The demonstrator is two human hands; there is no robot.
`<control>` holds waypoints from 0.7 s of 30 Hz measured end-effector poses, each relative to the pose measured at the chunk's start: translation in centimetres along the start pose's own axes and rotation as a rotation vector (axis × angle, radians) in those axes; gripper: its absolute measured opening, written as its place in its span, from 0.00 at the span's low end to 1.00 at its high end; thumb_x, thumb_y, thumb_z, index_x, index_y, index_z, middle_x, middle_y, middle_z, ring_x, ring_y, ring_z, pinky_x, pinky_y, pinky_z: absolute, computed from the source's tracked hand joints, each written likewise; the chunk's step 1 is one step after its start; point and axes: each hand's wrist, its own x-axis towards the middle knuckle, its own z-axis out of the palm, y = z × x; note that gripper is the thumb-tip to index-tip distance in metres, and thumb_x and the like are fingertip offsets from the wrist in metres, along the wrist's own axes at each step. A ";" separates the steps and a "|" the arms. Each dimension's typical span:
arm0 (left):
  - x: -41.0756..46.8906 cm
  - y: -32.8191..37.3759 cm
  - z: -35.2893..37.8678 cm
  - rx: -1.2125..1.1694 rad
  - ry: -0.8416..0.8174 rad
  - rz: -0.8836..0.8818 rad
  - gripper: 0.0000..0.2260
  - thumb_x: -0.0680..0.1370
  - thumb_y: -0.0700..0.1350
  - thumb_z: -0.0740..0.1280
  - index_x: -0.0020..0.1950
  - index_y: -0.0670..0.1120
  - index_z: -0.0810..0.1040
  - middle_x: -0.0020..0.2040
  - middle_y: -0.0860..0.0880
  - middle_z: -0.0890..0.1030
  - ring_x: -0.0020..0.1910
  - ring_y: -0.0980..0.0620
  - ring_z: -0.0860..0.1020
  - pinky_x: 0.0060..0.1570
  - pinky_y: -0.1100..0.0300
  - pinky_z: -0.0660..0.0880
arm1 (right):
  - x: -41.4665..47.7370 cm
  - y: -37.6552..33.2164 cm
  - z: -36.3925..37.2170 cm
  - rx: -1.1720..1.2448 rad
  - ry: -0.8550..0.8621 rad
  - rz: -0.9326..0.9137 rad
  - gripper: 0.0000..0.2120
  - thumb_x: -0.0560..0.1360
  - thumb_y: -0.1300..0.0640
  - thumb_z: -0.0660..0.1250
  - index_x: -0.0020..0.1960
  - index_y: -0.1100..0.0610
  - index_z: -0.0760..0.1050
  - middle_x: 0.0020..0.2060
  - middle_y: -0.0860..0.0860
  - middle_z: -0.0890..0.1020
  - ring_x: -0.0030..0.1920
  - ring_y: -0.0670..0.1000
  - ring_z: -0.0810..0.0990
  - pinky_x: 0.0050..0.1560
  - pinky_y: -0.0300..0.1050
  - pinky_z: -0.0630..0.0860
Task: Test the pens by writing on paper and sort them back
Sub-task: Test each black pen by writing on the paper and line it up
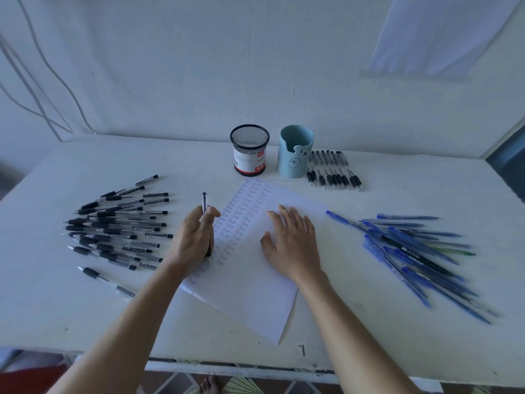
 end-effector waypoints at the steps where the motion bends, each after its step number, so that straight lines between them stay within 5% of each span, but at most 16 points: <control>1: 0.0 0.1 0.1 0.028 -0.011 0.012 0.16 0.85 0.54 0.55 0.51 0.43 0.74 0.23 0.47 0.70 0.22 0.49 0.66 0.27 0.58 0.66 | 0.0 0.0 0.0 0.002 0.000 -0.002 0.29 0.77 0.45 0.51 0.77 0.51 0.60 0.79 0.52 0.58 0.80 0.53 0.51 0.77 0.55 0.44; 7: 0.0 -0.1 0.1 0.037 -0.062 -0.005 0.15 0.85 0.51 0.58 0.47 0.44 0.77 0.23 0.50 0.71 0.22 0.51 0.67 0.27 0.59 0.64 | -0.1 0.0 -0.1 0.045 0.031 -0.010 0.31 0.75 0.45 0.48 0.76 0.52 0.63 0.79 0.52 0.60 0.79 0.54 0.54 0.77 0.55 0.45; 10: 0.7 0.0 0.7 0.273 -0.132 -0.054 0.10 0.83 0.52 0.62 0.46 0.50 0.77 0.23 0.55 0.71 0.23 0.56 0.66 0.30 0.57 0.62 | 0.1 0.1 0.1 0.151 0.100 0.013 0.35 0.73 0.46 0.40 0.74 0.57 0.66 0.75 0.53 0.67 0.77 0.55 0.60 0.77 0.54 0.50; 13: 1.3 0.7 2.1 0.605 -0.206 -0.047 0.07 0.81 0.53 0.64 0.50 0.51 0.74 0.29 0.53 0.74 0.31 0.52 0.72 0.32 0.55 0.64 | 0.2 0.5 0.1 0.356 0.187 0.062 0.28 0.75 0.54 0.46 0.70 0.61 0.70 0.66 0.55 0.76 0.69 0.57 0.70 0.74 0.53 0.61; 16: 1.8 1.4 4.5 0.804 -0.215 0.005 0.13 0.78 0.57 0.64 0.57 0.52 0.72 0.40 0.47 0.80 0.44 0.44 0.77 0.37 0.54 0.69 | -0.1 0.9 -0.6 0.573 0.235 0.135 0.21 0.78 0.65 0.53 0.70 0.60 0.70 0.65 0.54 0.75 0.68 0.53 0.69 0.65 0.38 0.63; 21: 2.2 4.0 8.7 0.910 -0.249 0.035 0.18 0.80 0.58 0.63 0.64 0.49 0.69 0.46 0.47 0.76 0.48 0.42 0.77 0.40 0.54 0.70 | -0.1 1.4 -1.0 0.735 0.313 0.209 0.21 0.78 0.70 0.54 0.68 0.61 0.71 0.66 0.53 0.76 0.68 0.51 0.70 0.59 0.21 0.58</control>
